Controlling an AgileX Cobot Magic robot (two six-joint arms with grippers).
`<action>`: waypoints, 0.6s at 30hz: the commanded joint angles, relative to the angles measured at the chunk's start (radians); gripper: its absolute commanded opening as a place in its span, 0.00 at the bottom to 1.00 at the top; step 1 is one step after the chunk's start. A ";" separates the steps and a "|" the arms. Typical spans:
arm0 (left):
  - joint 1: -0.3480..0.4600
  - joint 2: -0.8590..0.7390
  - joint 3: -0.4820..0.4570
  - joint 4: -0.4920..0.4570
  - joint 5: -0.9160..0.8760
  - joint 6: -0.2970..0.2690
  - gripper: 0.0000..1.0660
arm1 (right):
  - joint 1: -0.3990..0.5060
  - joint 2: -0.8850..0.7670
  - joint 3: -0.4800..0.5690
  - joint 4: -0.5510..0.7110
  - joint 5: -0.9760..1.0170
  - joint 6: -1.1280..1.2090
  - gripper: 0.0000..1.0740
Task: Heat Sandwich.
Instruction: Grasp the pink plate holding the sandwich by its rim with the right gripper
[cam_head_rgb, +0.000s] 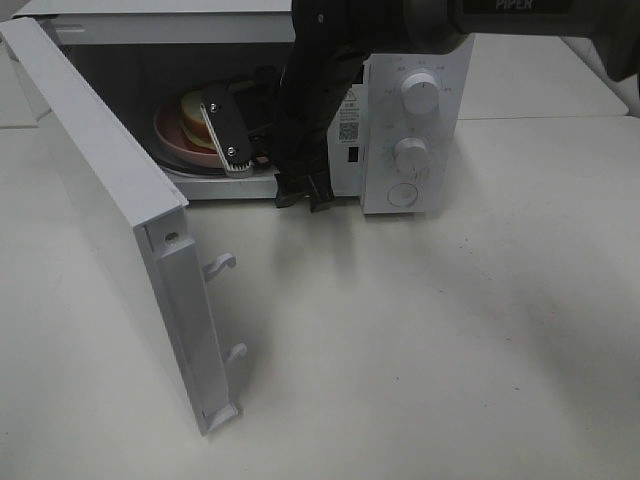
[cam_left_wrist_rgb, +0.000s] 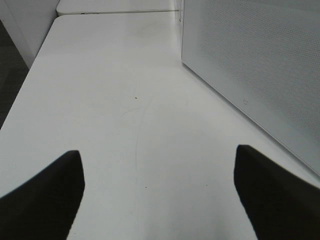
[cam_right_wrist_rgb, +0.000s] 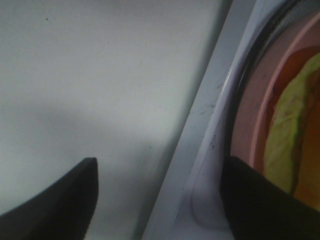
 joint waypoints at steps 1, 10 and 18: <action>0.001 -0.017 0.003 -0.005 -0.012 -0.003 0.71 | 0.000 0.010 -0.016 0.017 0.012 0.008 0.63; 0.001 -0.017 0.003 -0.005 -0.012 -0.003 0.71 | -0.011 0.039 -0.053 0.041 0.007 0.008 0.63; 0.001 -0.017 0.003 -0.005 -0.012 -0.003 0.71 | -0.030 0.058 -0.081 0.049 0.006 0.008 0.63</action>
